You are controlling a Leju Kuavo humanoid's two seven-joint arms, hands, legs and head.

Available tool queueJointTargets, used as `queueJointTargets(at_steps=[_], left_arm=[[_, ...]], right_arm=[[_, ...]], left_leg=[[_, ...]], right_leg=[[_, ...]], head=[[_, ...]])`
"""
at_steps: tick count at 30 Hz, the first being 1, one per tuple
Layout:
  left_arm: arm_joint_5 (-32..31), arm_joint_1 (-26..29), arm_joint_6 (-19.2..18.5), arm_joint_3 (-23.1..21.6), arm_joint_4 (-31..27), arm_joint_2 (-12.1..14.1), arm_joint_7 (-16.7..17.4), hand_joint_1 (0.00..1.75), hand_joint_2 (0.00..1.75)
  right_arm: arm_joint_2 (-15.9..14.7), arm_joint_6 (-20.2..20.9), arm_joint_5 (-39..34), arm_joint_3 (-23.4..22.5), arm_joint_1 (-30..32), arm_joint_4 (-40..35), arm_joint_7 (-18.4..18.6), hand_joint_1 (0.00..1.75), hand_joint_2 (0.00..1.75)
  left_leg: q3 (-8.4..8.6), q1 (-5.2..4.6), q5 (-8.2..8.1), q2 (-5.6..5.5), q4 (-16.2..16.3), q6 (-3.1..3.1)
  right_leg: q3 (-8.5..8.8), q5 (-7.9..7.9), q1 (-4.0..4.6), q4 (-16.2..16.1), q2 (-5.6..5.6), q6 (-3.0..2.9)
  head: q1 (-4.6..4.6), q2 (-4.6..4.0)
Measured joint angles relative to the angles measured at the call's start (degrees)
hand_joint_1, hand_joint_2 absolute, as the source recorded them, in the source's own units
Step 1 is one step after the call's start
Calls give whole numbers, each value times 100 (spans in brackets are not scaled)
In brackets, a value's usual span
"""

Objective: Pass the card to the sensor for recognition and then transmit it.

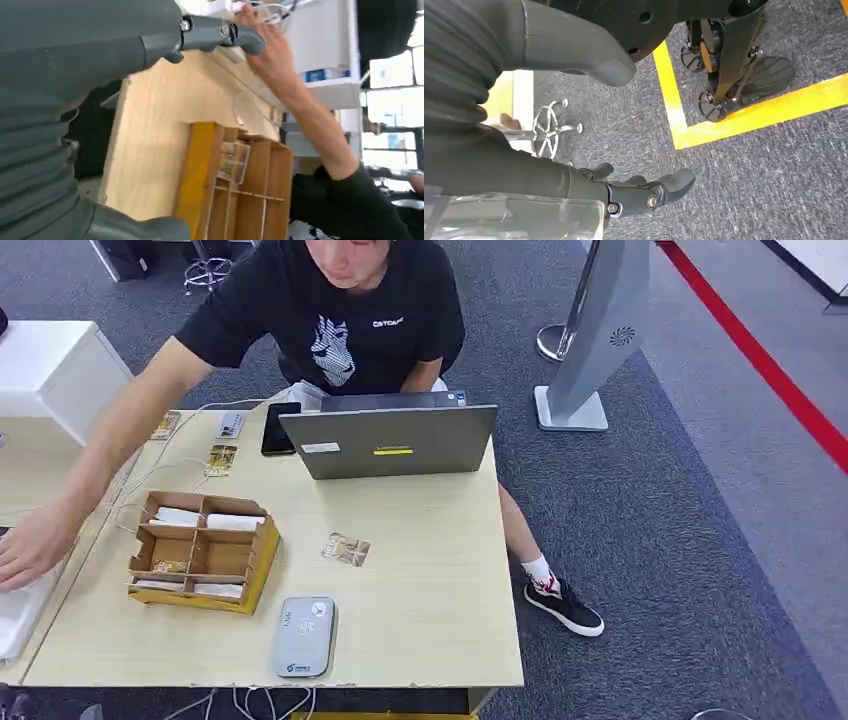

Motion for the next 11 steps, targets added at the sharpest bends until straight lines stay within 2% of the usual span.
queueJointTargets(at_steps=[2, 4, 7, 11], left_arm=[[-114, -123, -111, 94, 309, -15, 50, 0, 175], [-420, -320, -254, 280, 895, -22, 57, 0, 175], [-1330, -683, -321, 776, 2045, 72, -186, 0, 175], [-2111, -1097, -122, 1297, 3622, 350, -649, 0, 175]], right_arm=[[0, 68, 42, 0, 0, 0, 61, 0, 175], [0, 137, 85, -2, 1, 0, 96, 0, 175], [0, 199, 153, -9, 2, -2, 63, 0, 175], [-2, 260, 238, -11, -2, -2, 50, 0, 175]], left_leg=[[-1, -2, 0, -3, 0, 0], [1, -3, 0, -4, 0, 0], [3, -3, 0, -2, 0, 0], [2, 0, 0, -7, 0, 0]], right_leg=[[1, 0, -1, 0, -3, 0], [4, 0, -2, 0, -7, 0], [4, 0, -1, 0, -5, 0], [4, 0, 0, 0, -11, 0]], head=[[0, 0], [0, 0], [-2, 0], [2, 0]])
